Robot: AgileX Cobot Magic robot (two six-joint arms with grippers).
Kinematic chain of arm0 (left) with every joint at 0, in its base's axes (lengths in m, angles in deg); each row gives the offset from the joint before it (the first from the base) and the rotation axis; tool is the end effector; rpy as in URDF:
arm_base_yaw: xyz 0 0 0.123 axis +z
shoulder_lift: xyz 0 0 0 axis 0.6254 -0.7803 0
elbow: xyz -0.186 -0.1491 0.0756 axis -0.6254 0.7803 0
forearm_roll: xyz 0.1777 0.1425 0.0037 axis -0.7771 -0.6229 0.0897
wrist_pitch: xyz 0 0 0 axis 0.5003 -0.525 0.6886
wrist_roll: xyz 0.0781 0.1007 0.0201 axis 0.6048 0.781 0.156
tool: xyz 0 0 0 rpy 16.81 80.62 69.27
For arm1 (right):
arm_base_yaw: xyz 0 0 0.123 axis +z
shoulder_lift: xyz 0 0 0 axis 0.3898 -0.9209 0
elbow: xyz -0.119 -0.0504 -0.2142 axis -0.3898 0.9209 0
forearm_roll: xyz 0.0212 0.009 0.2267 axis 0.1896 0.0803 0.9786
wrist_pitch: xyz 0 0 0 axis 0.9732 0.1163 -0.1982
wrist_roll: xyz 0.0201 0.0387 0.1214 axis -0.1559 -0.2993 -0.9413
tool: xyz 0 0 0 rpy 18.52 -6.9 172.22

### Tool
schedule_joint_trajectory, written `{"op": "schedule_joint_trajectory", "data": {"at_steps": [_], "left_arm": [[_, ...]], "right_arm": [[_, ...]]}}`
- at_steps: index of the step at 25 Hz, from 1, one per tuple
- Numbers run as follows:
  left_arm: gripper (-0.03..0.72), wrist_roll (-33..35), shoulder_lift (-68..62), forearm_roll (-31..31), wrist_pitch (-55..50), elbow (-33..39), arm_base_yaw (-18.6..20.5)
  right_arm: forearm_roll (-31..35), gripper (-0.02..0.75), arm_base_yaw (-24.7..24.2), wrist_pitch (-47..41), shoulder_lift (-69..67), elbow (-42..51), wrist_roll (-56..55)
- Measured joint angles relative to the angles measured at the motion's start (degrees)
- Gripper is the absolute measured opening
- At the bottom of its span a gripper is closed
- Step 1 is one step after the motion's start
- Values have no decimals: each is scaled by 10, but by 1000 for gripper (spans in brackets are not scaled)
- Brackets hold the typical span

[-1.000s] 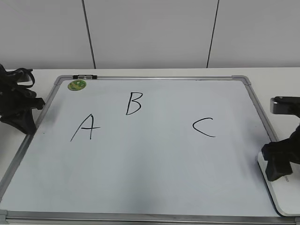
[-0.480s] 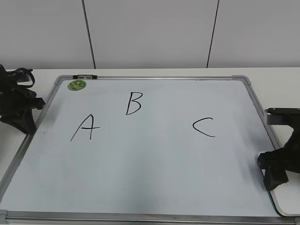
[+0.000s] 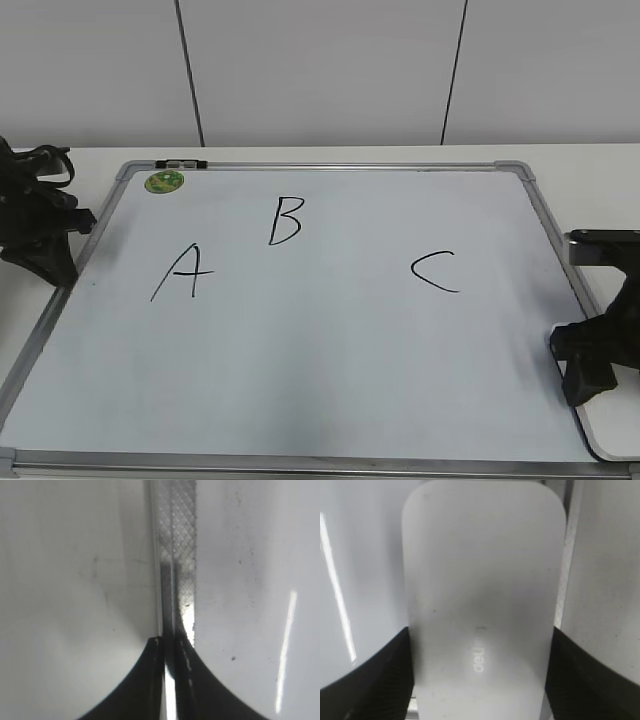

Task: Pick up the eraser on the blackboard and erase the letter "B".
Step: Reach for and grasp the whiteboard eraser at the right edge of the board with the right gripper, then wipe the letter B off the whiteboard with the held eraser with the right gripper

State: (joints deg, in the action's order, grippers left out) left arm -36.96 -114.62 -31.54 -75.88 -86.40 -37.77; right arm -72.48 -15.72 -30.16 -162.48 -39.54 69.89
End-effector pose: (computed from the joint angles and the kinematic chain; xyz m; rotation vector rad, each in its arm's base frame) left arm 0.3727 -0.0166 0.0768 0.0617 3.1071 -0.2744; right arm 0.2389 0.0329 0.0947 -0.0264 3.1068 0.0384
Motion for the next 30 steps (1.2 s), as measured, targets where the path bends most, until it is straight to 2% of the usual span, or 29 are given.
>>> {"op": "schedule_joint_trajectory", "data": {"at_steps": [8,16,23,30], "left_arm": [[10,0,0,0,0,0,0],[10,0,0,1,0,0,0],[10,0,0,2,0,0,0],[10,0,0,3,0,0,0]], "right_arm": [[0,541,0,-1,5,-1,1],[-5,539,0,-29,76,-28,1],[-7,539,3,-113,100,-107,15],[-8,539,56,-169,100,-203,20]]}}
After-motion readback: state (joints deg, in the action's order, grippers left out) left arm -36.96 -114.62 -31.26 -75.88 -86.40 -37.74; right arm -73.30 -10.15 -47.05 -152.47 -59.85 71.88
